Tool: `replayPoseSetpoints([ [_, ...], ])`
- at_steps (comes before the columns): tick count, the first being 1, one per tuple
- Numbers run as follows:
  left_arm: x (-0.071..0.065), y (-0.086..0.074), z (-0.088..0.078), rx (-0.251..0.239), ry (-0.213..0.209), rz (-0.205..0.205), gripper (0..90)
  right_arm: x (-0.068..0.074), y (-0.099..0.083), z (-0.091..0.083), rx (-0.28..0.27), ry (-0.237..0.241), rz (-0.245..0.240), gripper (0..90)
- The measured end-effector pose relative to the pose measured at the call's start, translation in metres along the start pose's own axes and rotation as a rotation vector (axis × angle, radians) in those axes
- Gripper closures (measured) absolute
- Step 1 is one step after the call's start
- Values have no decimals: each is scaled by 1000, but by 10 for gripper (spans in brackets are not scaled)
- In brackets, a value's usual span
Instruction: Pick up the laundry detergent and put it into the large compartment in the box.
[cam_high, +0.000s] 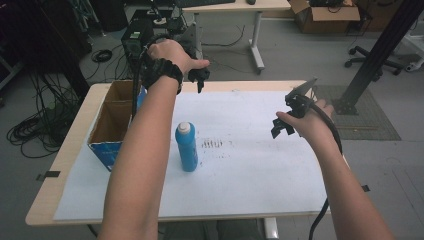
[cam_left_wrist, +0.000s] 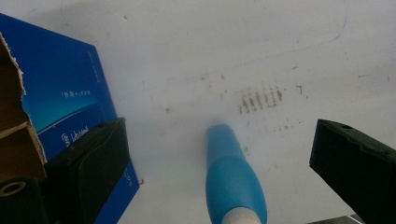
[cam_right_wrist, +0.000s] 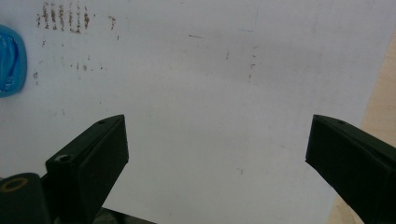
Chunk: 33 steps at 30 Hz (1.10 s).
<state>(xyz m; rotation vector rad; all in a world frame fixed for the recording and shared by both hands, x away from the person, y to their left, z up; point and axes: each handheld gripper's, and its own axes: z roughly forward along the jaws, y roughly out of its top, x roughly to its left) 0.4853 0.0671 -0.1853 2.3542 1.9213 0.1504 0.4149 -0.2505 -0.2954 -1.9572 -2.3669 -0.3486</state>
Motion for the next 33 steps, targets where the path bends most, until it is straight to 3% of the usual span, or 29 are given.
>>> replayPoseSetpoints([
  [14,-3,-6,-3,-5,8,-20,55,0,-1,1,-13,8,-9,59],
  [28,-5,-36,-10,-26,13,-43,58,-3,-11,4,-19,0,-3,57],
  [33,-7,-47,-8,-28,-4,-44,60,-1,-15,6,-18,2,-12,57],
])
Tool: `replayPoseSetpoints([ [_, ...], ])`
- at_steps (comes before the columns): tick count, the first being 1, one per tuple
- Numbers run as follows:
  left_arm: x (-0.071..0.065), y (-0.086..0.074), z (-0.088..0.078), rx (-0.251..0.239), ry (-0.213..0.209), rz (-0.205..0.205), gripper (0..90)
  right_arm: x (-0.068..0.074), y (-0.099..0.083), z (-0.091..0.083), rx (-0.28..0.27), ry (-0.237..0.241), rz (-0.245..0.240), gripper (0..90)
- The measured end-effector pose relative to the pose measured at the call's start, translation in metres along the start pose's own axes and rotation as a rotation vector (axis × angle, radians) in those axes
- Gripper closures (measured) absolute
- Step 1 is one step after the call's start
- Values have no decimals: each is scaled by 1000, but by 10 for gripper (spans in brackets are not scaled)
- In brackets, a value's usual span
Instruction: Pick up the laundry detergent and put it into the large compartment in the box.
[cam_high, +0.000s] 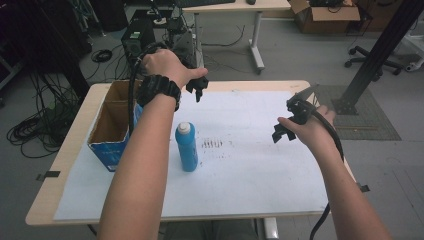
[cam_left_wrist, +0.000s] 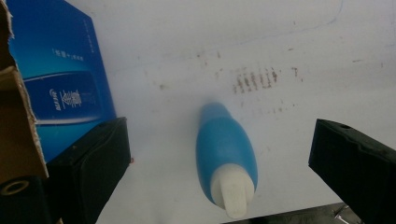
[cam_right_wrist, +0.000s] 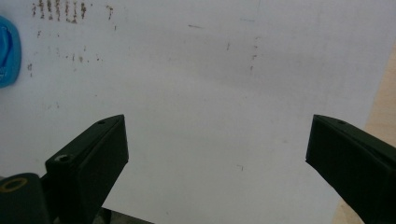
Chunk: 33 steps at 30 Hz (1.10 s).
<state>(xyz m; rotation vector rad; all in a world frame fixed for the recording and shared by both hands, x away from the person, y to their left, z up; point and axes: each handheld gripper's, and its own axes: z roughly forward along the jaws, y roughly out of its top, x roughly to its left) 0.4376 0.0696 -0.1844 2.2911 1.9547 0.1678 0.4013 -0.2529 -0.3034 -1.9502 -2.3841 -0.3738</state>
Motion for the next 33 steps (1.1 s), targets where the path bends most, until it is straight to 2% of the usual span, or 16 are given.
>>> replayPoseSetpoints([
  [11,-9,-20,-2,-8,10,6,55,6,-8,-2,-15,-14,-21,57],
  [16,-11,-28,1,12,-2,2,53,7,-12,1,-11,-12,-25,57],
  [33,-19,-38,19,32,11,-3,55,10,-18,3,-13,-1,-33,56],
])
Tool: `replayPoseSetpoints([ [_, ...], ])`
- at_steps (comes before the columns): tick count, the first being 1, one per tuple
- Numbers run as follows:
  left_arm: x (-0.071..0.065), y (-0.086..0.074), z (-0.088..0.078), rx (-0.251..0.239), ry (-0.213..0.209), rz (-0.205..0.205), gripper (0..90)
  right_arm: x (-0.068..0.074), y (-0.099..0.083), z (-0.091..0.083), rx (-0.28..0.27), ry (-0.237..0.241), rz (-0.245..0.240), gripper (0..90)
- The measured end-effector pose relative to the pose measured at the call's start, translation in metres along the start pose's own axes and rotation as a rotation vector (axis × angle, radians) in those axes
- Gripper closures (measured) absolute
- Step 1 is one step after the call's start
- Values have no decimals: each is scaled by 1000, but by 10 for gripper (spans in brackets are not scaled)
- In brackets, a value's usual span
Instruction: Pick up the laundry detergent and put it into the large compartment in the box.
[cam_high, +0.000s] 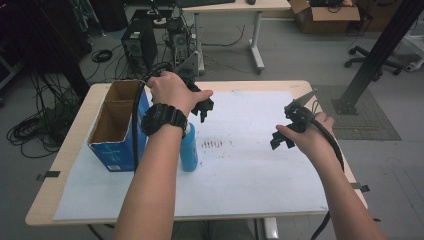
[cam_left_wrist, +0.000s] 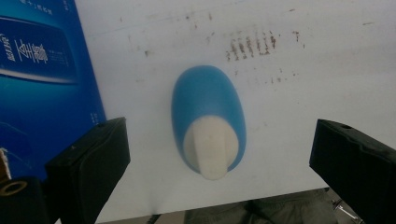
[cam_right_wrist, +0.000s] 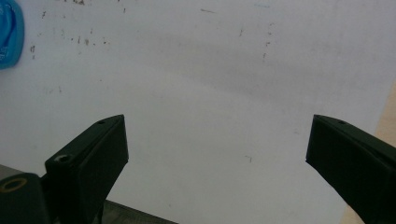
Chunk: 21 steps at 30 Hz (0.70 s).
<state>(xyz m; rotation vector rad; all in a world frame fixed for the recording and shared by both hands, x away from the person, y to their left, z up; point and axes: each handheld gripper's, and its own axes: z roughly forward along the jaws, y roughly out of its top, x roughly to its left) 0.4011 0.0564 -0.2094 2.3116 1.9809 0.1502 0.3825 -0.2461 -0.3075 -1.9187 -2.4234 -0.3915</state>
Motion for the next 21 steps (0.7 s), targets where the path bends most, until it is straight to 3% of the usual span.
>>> replayPoseSetpoints([
  [12,-1,-2,13,20,6,-5,55,-1,0,5,5,4,-4,56],
  [21,1,-4,27,33,18,-32,57,1,0,10,9,11,-13,55],
])
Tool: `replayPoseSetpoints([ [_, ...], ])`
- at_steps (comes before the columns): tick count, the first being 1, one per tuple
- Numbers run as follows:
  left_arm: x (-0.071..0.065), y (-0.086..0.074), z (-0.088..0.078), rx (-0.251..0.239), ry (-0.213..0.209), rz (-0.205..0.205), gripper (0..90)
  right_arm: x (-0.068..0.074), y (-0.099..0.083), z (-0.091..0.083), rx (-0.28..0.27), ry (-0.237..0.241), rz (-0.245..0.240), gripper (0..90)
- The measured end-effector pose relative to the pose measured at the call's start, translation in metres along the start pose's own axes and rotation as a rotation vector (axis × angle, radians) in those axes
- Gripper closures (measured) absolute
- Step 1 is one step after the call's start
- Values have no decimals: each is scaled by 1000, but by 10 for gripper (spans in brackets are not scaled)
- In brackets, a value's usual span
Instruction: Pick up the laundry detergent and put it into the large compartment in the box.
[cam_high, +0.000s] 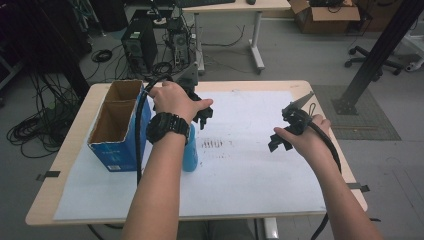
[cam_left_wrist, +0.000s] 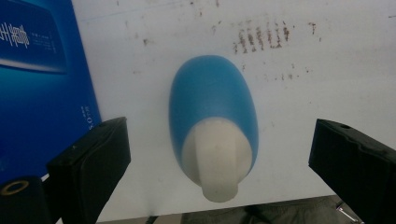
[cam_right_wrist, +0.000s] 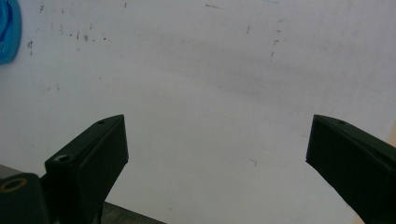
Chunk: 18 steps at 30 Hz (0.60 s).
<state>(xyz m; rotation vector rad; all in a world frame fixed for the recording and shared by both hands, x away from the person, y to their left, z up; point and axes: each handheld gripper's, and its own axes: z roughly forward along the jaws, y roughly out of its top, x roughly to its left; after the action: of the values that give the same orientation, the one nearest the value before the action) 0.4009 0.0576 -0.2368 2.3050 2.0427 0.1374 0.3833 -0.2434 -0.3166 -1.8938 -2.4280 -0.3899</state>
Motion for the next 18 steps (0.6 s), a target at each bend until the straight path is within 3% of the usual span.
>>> replayPoseSetpoints([
  [18,-2,-1,27,18,16,-40,52,-2,-2,10,7,15,-3,54],
])
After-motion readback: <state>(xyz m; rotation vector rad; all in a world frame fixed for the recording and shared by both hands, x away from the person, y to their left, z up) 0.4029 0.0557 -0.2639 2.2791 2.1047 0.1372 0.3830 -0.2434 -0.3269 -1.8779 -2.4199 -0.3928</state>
